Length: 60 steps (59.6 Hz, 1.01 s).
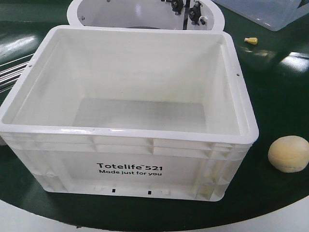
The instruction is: Place moving items into box and shelve
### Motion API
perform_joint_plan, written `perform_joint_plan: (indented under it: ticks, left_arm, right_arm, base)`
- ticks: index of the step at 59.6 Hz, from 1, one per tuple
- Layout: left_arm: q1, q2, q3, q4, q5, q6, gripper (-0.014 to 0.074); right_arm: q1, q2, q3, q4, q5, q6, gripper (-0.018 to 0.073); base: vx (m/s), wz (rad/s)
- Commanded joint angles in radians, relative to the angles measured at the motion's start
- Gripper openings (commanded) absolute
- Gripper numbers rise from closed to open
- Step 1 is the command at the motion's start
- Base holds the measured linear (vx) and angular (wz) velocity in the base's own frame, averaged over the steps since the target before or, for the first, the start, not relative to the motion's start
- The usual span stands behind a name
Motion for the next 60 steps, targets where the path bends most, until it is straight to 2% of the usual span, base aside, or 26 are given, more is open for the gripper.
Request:
perform_joint_plan:
  ticks: [1,9,16,23,27,37,44,53,60]
  left_arm:
    - [-0.003,0.028,-0.032,-0.031,-0.072,-0.010,0.0113]
    - [-0.003,0.040,-0.032,-0.036,-0.068,-0.009,0.0264]
    - [-0.003,0.040,-0.032,-0.035,-0.073,-0.009,0.0395]
    - [-0.003,0.037,-0.032,-0.045,-0.071,-0.009,0.0444]
    - [-0.003,0.037,-0.032,-0.062,-0.059,-0.009,0.0443]
    - [-0.003,0.037,-0.043,-0.094,0.060,-0.014,0.0444]
    - [0.002,0.054,-0.108,-0.095,0.117,-0.068,0.0445]
    - [0.057,0.127,-0.234,-0.092,0.160,-0.110,0.0445]
    - [0.106,0.224,-0.359,-0.074,0.290,-0.111,0.0445]
  right_arm:
    - [0.000,0.029,-0.032,0.001,-0.075,-0.003,0.0097]
    - [0.000,0.062,-0.032,-0.002,-0.074,-0.003,0.0230]
    - [0.000,0.073,-0.032,-0.003,-0.074,-0.007,0.0394]
    - [0.000,0.073,-0.032,0.003,-0.064,-0.003,0.0489]
    - [0.000,0.073,-0.032,0.021,-0.021,-0.001,0.0506]
    - [0.000,0.072,-0.054,0.016,0.154,-0.023,0.0505]
    - [0.000,0.072,-0.133,0.010,0.286,-0.043,0.0505]
    - [0.000,0.088,-0.281,-0.002,0.391,-0.064,0.0503]
    - [0.000,0.159,-0.405,-0.003,0.505,-0.071,0.0503]
  base:
    - [0.00,0.00]
    - [0.00,0.00]
    - [0.00,0.00]
    - [0.00,0.00]
    - [0.00,0.00]
    - [0.00,0.00]
    - [0.00,0.00]
    - [0.00,0.00]
    - [0.00,0.00]
